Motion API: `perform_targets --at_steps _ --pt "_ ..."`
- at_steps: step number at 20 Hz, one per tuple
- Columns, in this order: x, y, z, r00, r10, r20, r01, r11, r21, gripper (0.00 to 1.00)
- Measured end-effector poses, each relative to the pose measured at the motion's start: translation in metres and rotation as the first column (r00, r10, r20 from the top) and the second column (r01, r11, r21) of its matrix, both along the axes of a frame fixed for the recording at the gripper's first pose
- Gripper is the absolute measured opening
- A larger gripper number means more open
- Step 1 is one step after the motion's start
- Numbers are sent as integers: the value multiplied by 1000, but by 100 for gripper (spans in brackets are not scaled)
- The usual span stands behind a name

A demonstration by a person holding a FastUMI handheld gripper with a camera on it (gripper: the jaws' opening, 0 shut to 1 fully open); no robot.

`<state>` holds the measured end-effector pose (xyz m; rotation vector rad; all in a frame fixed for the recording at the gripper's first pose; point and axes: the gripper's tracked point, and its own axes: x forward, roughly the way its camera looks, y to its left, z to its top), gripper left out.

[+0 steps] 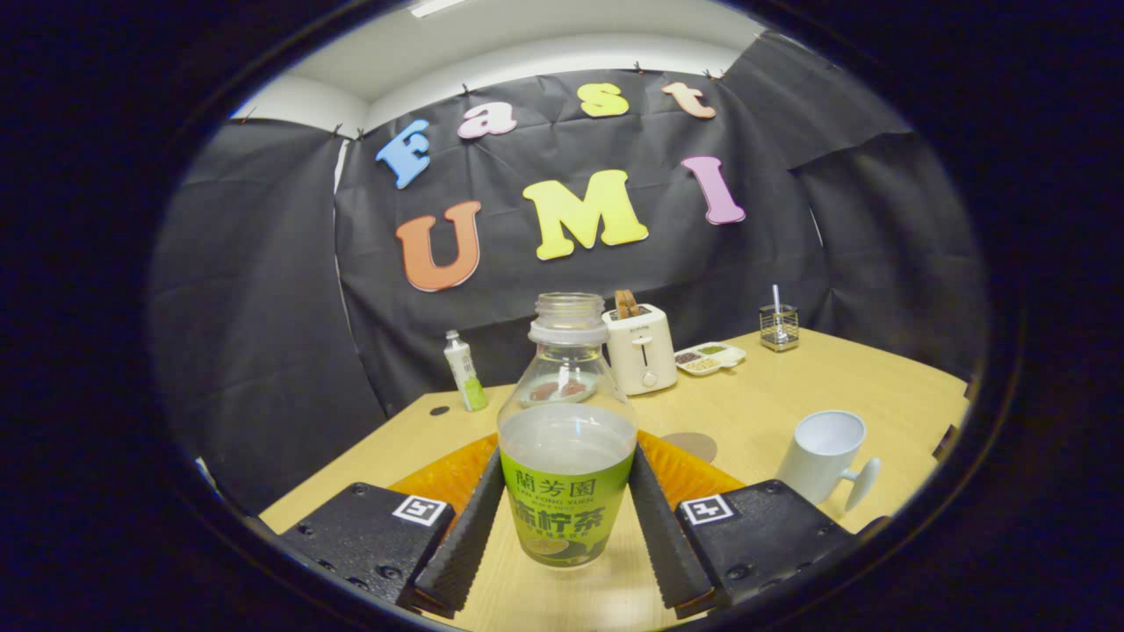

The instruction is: Take the bottle from table, then pour the juice into the cup, finally place the bottle on the coaster

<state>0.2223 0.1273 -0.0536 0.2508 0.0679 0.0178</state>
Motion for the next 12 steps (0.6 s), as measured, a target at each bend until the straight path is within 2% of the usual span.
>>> perform_targets --at_steps 7,10,12 --pt "-18 -2 46 997 44 59 -54 980 191 82" --pt "-17 -3 55 994 91 59 -105 946 305 81" --pt "-16 -6 59 990 126 61 -140 906 400 81"
